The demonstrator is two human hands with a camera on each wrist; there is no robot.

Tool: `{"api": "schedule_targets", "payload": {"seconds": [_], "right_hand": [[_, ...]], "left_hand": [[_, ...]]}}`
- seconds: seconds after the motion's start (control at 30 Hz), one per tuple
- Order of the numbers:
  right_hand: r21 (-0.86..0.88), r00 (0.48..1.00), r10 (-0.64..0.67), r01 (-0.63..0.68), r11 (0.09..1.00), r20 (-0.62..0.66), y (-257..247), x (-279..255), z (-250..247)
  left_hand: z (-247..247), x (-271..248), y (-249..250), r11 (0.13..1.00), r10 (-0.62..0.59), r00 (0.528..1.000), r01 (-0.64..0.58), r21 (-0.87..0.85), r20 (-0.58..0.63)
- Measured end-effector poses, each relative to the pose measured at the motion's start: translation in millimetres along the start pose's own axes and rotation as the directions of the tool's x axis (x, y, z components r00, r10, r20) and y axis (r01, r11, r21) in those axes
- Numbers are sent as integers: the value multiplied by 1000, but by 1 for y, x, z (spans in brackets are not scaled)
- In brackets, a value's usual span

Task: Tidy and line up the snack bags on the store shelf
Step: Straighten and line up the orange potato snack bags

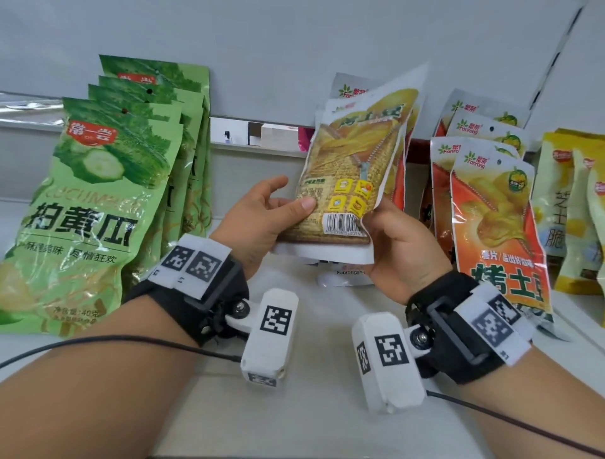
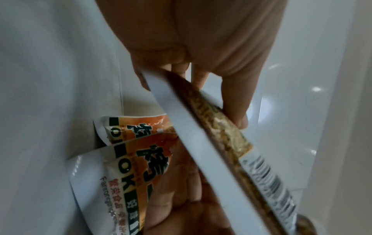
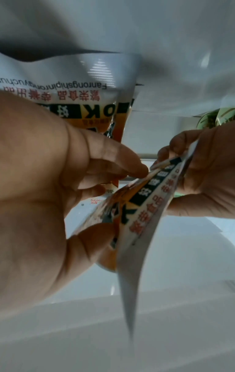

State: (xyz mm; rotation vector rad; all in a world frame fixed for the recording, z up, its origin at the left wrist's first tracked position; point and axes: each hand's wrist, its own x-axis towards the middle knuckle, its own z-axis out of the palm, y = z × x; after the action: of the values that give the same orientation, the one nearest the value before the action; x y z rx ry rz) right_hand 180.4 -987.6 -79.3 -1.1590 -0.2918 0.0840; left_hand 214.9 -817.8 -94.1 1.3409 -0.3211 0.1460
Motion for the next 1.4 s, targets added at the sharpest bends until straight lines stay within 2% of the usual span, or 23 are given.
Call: {"api": "schedule_targets", "payload": {"seconds": [0.03,0.1,0.17,0.2,0.27,0.37,0.47,0.6,0.83,0.97,1.1,1.2,1.4], "right_hand": [[20,1000,0,0,1000,-18,-2,0,1],[36,1000,-26,26,999,-16,-4,-2,2],[-53,998,-60,61,997,33,-2,-4,1],[-122,996,-73,79,989,50,-1,-5,1],[-227,993,-102,111,968,52,2,-5,-1],[-268,994,-102,112,957,49,2,-5,-3],[-269,997,-69,76,960,37,2,-3,-7],[-302,997,-73,68,951,-6,-3,-1,-12],[-300,988,-121,87,950,-94,-3,5,-18],[-343,981,-163,118,932,-104,-2,6,-20],[-416,978,-162,95,904,-130,0,7,-21],[-346,982,-157,111,932,-108,0,6,-17],[-243,960,-226,182,953,-165,-7,7,-22]], "left_hand": [[0,0,0,1000,-2,1000,2,-18,-15],[-1,-1,1,994,45,997,-38,99,-70],[-3,-1,-2,957,131,983,-93,274,-125],[-3,-1,-3,949,151,979,-104,297,-137],[-1,-1,-3,970,124,984,-94,226,-124],[1,-1,-2,997,55,997,-51,55,-62],[1,-3,-1,996,74,997,-74,48,9],[1,-2,1,993,114,994,-114,39,3],[2,-3,0,994,107,992,-107,2,68],[5,-5,-5,1000,21,987,-21,-2,157],[3,0,-5,999,24,997,-21,-48,73],[1,1,-4,996,36,997,-30,-80,65],[5,-3,-3,990,14,979,15,-139,204]]}}
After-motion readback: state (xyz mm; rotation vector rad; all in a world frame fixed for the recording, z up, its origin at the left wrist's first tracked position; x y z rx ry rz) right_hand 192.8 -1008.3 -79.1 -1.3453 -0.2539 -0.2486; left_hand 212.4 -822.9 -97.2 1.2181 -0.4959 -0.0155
